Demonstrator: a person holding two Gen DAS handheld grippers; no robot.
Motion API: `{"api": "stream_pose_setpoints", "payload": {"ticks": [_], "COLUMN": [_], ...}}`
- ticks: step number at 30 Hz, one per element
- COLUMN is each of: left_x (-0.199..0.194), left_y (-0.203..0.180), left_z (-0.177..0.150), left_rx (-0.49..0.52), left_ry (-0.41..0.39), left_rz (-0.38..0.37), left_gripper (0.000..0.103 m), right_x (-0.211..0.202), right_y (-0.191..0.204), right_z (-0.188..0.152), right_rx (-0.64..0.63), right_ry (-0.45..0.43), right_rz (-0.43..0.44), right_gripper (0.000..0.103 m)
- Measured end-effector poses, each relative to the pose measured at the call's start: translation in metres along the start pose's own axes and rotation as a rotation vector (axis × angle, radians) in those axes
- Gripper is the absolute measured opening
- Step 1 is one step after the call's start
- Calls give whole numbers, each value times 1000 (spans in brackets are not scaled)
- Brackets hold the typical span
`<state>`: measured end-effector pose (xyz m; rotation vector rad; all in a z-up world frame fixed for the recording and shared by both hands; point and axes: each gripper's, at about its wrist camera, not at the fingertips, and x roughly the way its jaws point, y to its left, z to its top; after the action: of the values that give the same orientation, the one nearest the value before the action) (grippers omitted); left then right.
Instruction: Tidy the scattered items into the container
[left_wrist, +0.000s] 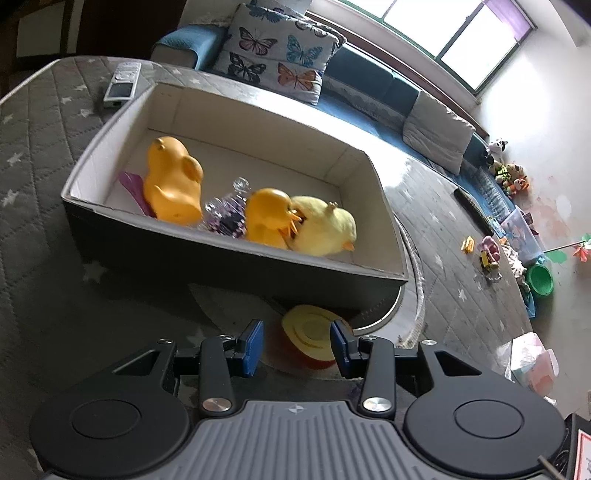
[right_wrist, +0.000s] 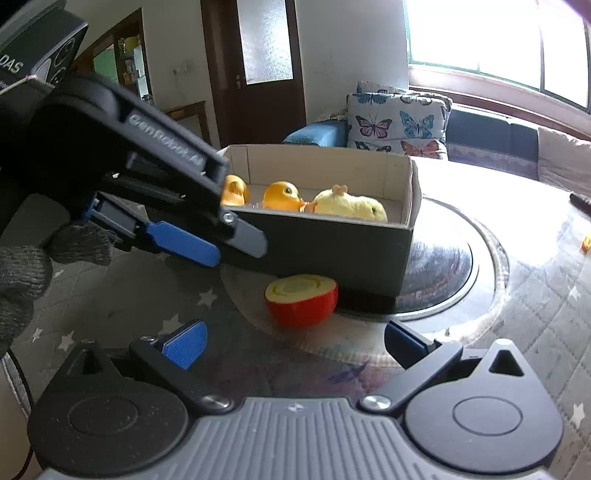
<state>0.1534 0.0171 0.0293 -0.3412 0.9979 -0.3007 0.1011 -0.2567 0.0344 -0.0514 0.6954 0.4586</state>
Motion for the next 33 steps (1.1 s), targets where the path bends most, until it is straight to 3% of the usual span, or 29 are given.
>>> {"api": "stream_pose_setpoints", "payload": {"ticks": [15,24,27,33], "left_x": [12,22,27,38], "left_y": [-7,-10,-10,-9], "left_z": [4,13,15,19], "left_rx": [-5,-10,-12,-26], "left_ry": [22,32,42,66], "left_rz": [-1,0,3,2], "left_gripper": [43,43,43,43], "right_x": [10,21,27,40], "right_y": [-3,-2,-1,-5], "right_z": [2,14,18,20], "right_rx": [35,35,29,49], "right_ry": [6,5,3,35], "right_rz": [-12,17,19,51], "right_gripper": [102,92,88,63]}}
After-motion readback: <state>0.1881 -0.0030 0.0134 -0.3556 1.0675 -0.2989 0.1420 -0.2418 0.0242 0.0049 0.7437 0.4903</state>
